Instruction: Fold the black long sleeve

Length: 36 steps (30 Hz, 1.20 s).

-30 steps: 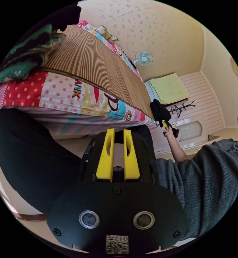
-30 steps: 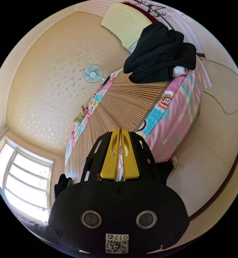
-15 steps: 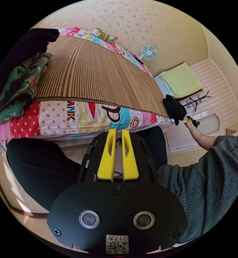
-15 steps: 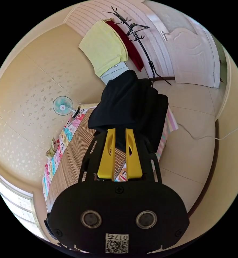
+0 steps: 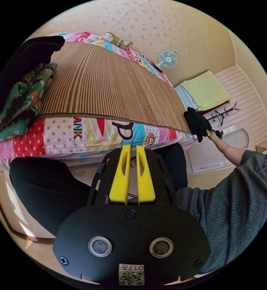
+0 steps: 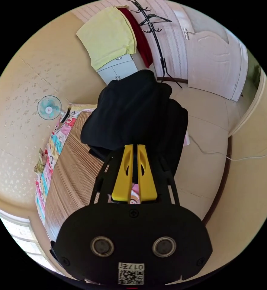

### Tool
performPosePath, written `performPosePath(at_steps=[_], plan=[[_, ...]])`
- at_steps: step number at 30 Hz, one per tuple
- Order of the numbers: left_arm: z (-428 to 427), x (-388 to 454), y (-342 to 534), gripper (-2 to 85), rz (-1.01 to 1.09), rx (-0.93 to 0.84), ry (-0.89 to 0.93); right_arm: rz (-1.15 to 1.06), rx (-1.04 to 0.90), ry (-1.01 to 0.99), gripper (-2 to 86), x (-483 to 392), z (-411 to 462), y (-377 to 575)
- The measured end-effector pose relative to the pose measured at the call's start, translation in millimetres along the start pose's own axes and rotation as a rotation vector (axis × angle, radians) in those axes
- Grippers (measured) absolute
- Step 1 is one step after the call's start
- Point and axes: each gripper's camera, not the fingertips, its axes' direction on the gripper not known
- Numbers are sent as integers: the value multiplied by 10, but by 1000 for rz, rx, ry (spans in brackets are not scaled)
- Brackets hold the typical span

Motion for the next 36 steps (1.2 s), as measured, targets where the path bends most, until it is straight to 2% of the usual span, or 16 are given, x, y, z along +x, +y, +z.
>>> performPosePath(at_steps=[4, 8, 10, 16, 18, 21, 23, 27, 29, 31, 32, 34, 36], plan=[[157, -61, -123, 22, -13, 11, 43, -114, -52, -298, 21, -139, 194, 376], [408, -43, -370, 15, 10, 8, 107, -198, -194, -440, 17, -395, 608, 1009], [461, 5, -477, 14, 28, 26, 136, -221, -271, -582, 15, -556, 815, 1505], [529, 134, -714, 8, 70, 57, 154, -350, -434, -790, 12, -1275, 1033, 3023], [585, 135, -762, 6, 77, 60, 168, -302, -485, -754, 11, -1488, 1112, 3482], [794, 124, -915, 0, 82, 33, 188, -225, -464, -622, 12, -1780, 1088, 4127], [951, 147, -1077, -3, 81, 25, 224, -324, -483, -578, 12, -1996, 1012, 4257], [1141, 281, -1292, -5, 122, 29, 245, -560, -523, -707, 12, -2415, 697, 4113], [1283, 367, -1413, -5, 144, 13, 245, -717, -612, -715, 11, -2670, 666, 4107], [1353, 411, -1480, -6, 143, 16, 267, -941, -975, -494, 9, -3051, 933, 4342], [1378, 441, -1516, -6, 146, 27, 287, -986, -1026, -490, 8, -3108, 947, 4407], [1402, 487, -1567, -6, 149, 38, 295, -1071, -984, -641, 8, -3213, 717, 4410], [1401, 527, -1605, -7, 152, 47, 280, -1019, -872, -646, 9, -3202, 575, 4157]])
